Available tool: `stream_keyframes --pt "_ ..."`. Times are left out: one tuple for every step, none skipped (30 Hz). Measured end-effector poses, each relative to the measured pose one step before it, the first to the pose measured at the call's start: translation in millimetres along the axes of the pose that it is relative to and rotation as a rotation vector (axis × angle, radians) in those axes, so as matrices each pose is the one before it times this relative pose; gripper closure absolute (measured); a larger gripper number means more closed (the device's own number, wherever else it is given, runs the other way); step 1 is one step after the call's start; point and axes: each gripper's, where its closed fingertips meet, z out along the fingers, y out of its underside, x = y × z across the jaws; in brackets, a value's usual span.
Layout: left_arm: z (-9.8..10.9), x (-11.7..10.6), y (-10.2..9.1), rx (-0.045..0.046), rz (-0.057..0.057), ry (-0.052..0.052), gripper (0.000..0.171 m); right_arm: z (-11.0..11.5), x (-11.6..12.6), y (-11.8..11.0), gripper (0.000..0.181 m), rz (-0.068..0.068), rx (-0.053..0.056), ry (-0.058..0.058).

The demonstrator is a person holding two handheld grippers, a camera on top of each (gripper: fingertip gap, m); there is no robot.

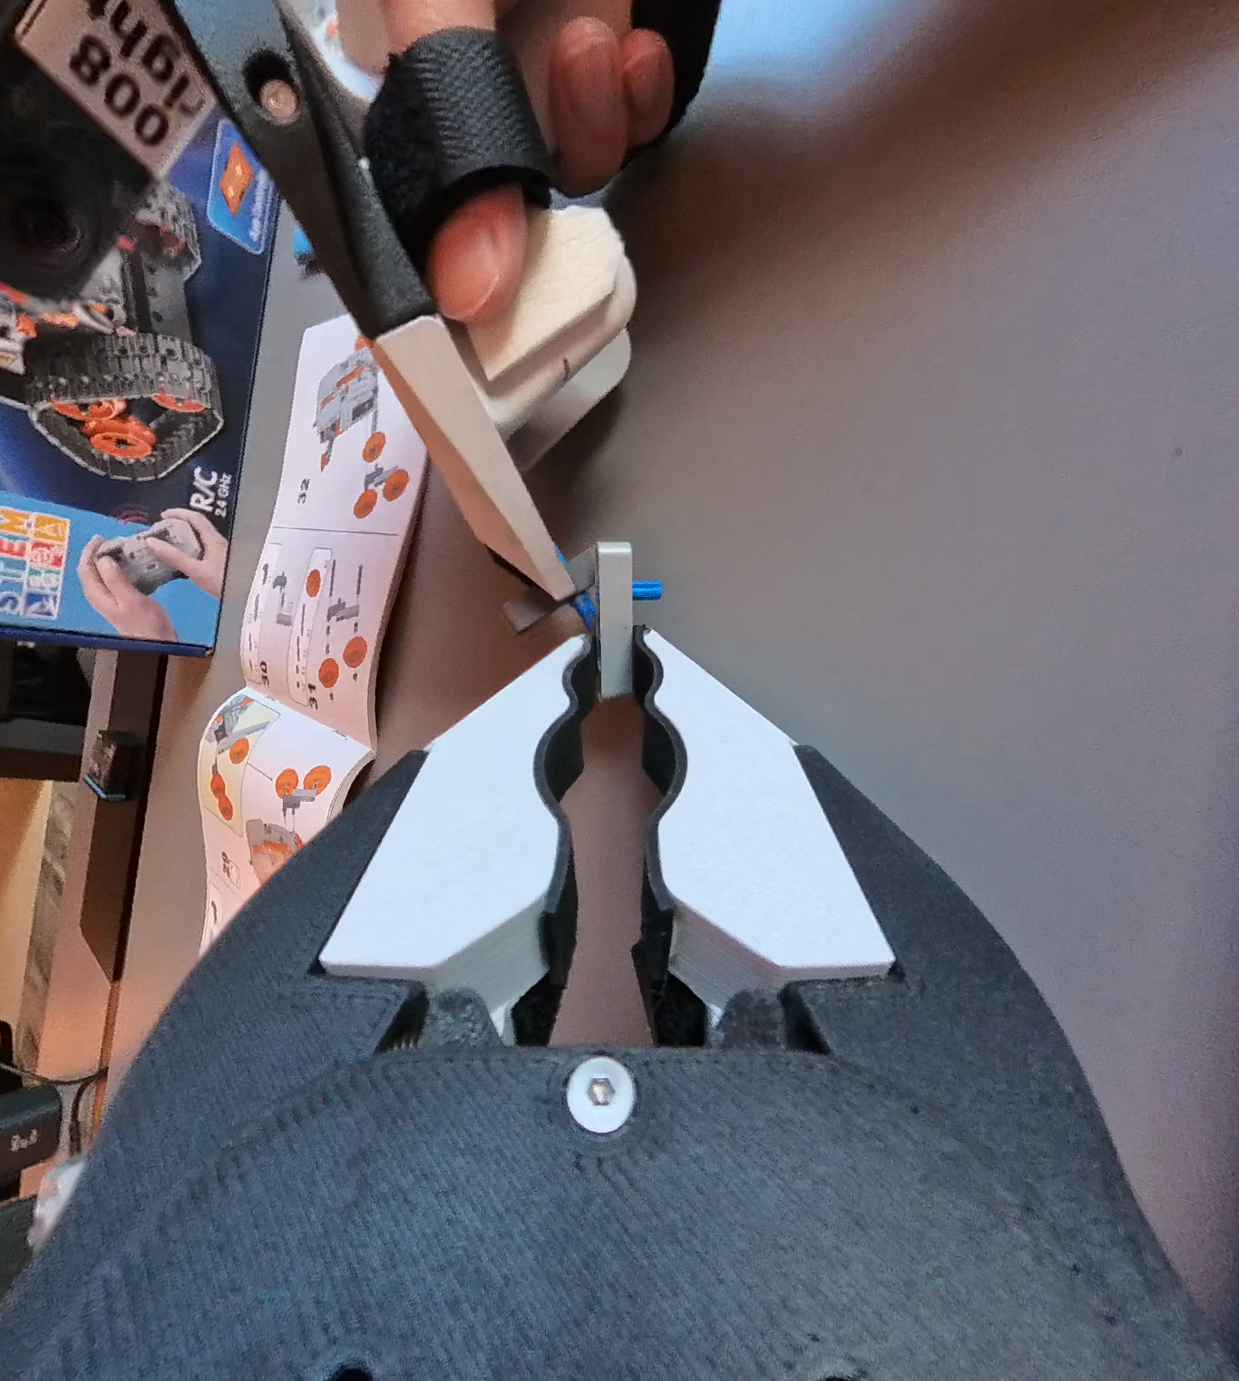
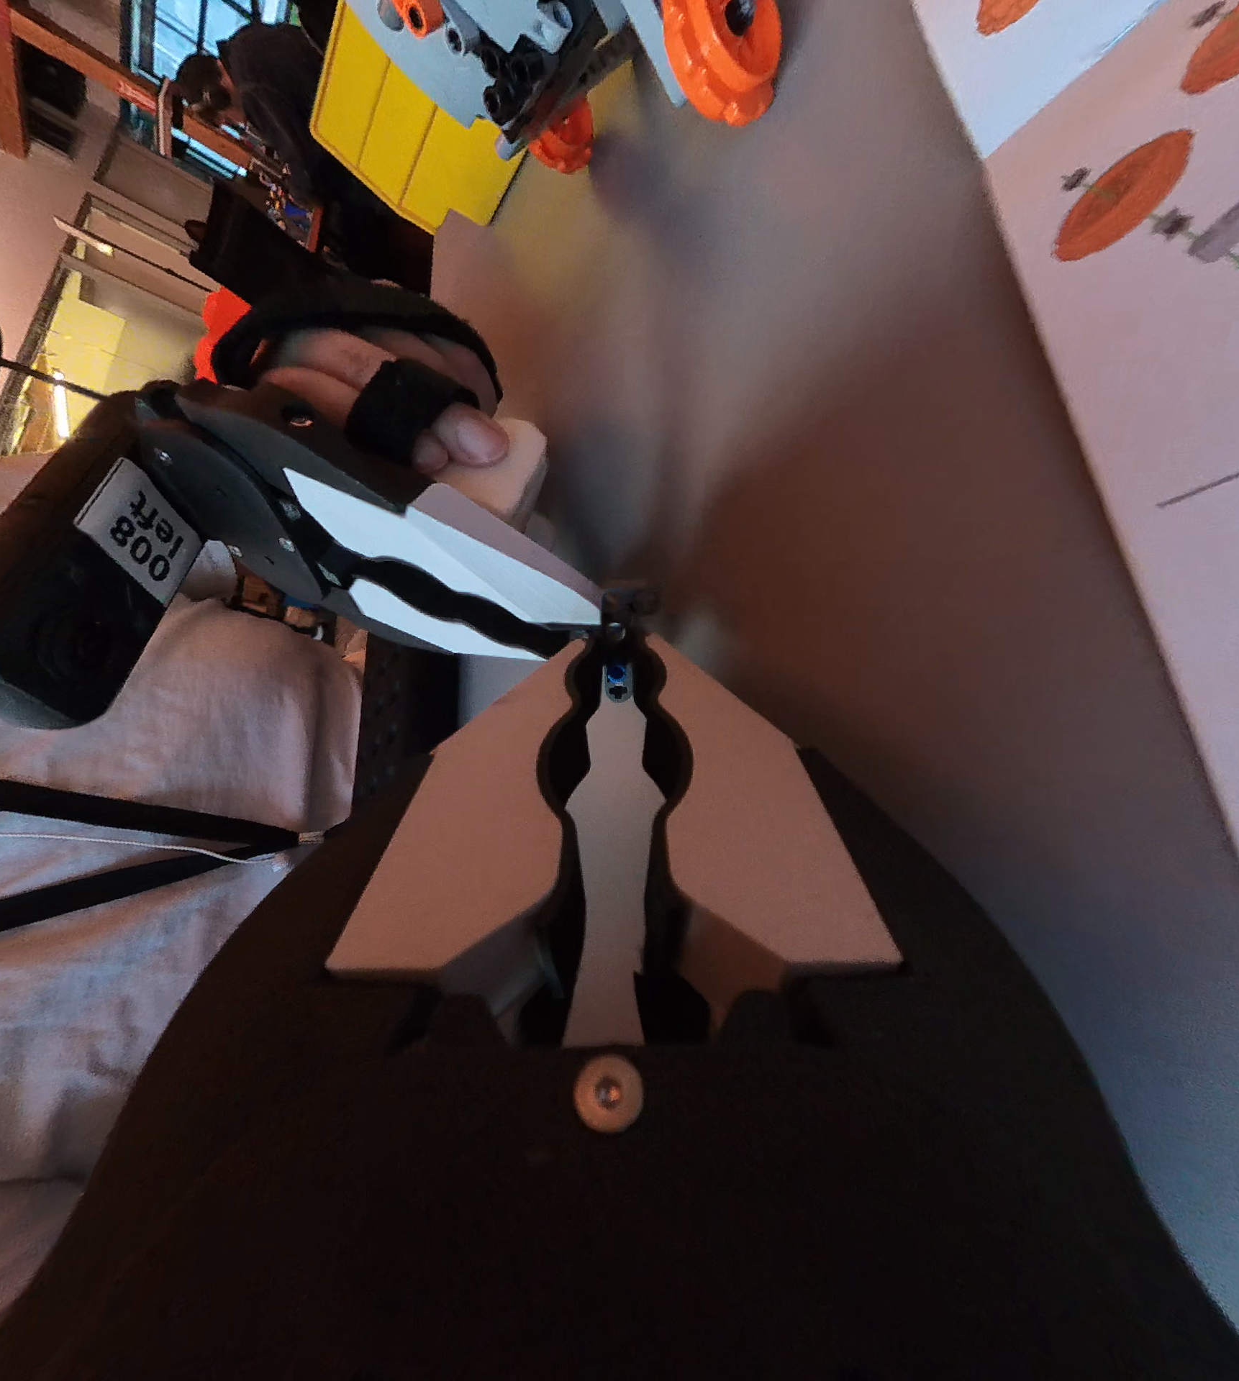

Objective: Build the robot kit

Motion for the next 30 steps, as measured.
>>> stream_keyframes --pt "-0.83 -2.44 -1.2 0.00678 -0.0284 -0.0105 0.165 -3.6 3.69 -1.53 0.174 -0.0076 0.0122 0.0254" --pt "-1.57 -4.42 -1.53 0.00975 -0.0382 -0.0172 0.165 -4.98 5.03 -3.63 0.174 -0.0194 0.024 0.0391" --pt "-2.1 -7.85 -0.72 0.00434 -0.0528 -0.0305 0.165 -6.28 3.42 -7.52 0.174 -0.0255 0.0497 0.0345" --pt "-2.41 -7.11 -2.11 0.01338 -0.0697 -0.016 0.165 -7.38 -1.38 -11.6 0.174 -0.0158 0.0726 0.0101" --pt "-2.56 -5.45 -4.41 0.02766 -0.1023 0.0045 0.165 -8.23 -5.52 -17.12 0.174 -0.0235 0.1018 -0.0047" --pt "-2.76 -2.54 -6.61 0.03602 -0.1306 0.0305 0.165 -8.15 -10.2 -21.06 0.174 -0.0465 0.1221 -0.016" --pt "-2.93 -0.83 -8.8 0.04462 -0.1363 0.0443 0.165 -6.3 -11.43 -20.87 0.174 -0.0464 0.1134 -0.0128" --pt "-3.21 -1.23 -10.89 0.05549 -0.1229 0.0404 0.165 -3.81 -9.97 -17.62 0.175 -0.0359 0.0903 0.0" --pt "-2.99 -3.17 -11.73 0.06157 -0.0987 0.0224 0.165 -1.33 -9.5 -12.46 0.174 -0.0346 0.0639 -0.0007" --pt "-2.39 -5.17 -10.55 0.05197 -0.0656 0.0009 0.165 0.41 -7.43 -7.2 0.175 -0.0352 0.037 0.0108" --pt "-1.53 -6.94 -7.44 0.02978 -0.0298 -0.0207 0.165 1.22 -5.81 -3.74 0.175 -0.0469 0.0185 0.0191" --pt "-0.9 -3.43 -6.01 0.01878 0.0009 -0.0082 0.165 1.13 -4.91 -3.2 0.174 -0.0574 0.0138 0.0202" --pt "-1.03 2.3 -6.95 0.02501 0.0076 0.0212 0.165 0.22 -2.98 -3.69 0.174 -0.0557 0.0122 0.0259" --pt "-1.36 2.57 -8.42 0.03439 0.0062 0.0206 0.165 -1.48 -0.43 -4.01 0.174 -0.0451 0.0111 0.0337" --pt "-0.01 -1.36 -9.02 0.0361 0.0108 -0.0036 0.165 -2.92 1.64 -4.3 0.174 -0.0374 0.0112 0.0389" --pt "2.01 -4.81 -8.1 0.02417 0.0161 -0.0217 0.165 -3.51 2.37 -4.25 0.174 -0.0297 0.0109 0.038" --pt "3.62 -6.14 -8.11 0.01936 0.0166 -0.0303 0.165 -3.74 2.43 -5.12 0.174 -0.0166 0.0171 0.0315" --pt "4.46 -5.08 -9.07 0.02794 0.0229 -0.0261 0.165 -3.7 2.63 -5.62 0.175 -0.0077 0.0213 0.0282" --pt "5.81 -3.64 -7.41 0.02301 0.0249 -0.017 0.165 -3.56 2.14 -5.8 0.175 -0.0021 0.0265 0.0249" --pt "7.12 -0.53 -3.62 0.0039 0.0208 0.0042 0.165 -3.42 1.52 -4.94 0.175 0.0063 0.0257 0.0193" --pt "8.33 -0.2 -2.14 0.00281 0.0003 0.0059 0.165 -3.22 1.44 -3.95 0.174 0.0054 0.0262 0.0185" --pt "8.51 0.53 -0.58 0.00421 -0.0235 0.0111 0.165 -2.83 3.1 -2.88 0.175 0.0028 0.0275 0.0257" --pt "7.62 1.07 0.54 0.00901 -0.0408 0.0149 0.165 -2.31 4.34 -1.64 0.175 0.0048 0.0257 0.0273" --pt "5.57 0.58 1.4 0.01442 -0.0389 0.0094 0.165 -1.11 4.31 -0.05 0.175 0.0083 0.0198 0.0195" --pt "2.75 -1.34 3.1 0.01134 -0.023 -0.006 0.166 0.84 2.85 3.31 0.175 0.0138 -0.0024 0.0015" --pt "0.43 -0.9 3.9 0.00793 -0.0051 -0.0055 0.166 1.9 3.11 5.42 0.174 0.0122 -0.0115 0.0009" --pt "-0.84 -1.29 3.93 0.00562 -0.0015 -0.0084 0.166 2.42 2.75 6.44 0.174 0.012 -0.0142 0.0001" --pt "-1.44 -1.93 3.66 0.00663 -0.0108 -0.0116 0.166 2.66 1.07 5.11 0.174 0.0128 -0.0057 -0.0058" --pt "-1.71 0.19 2.23 0.01363 -0.0259 0.0063 0.166 2.71 0.61 4.28 0.175 0.0147 -0.0031 -0.004" --pt "-2.05 0.89 0.49 0.02174 -0.0358 0.0126 0.166 2.48 0.23 3.4 0.174 0.0121 -0.0009 -0.002"
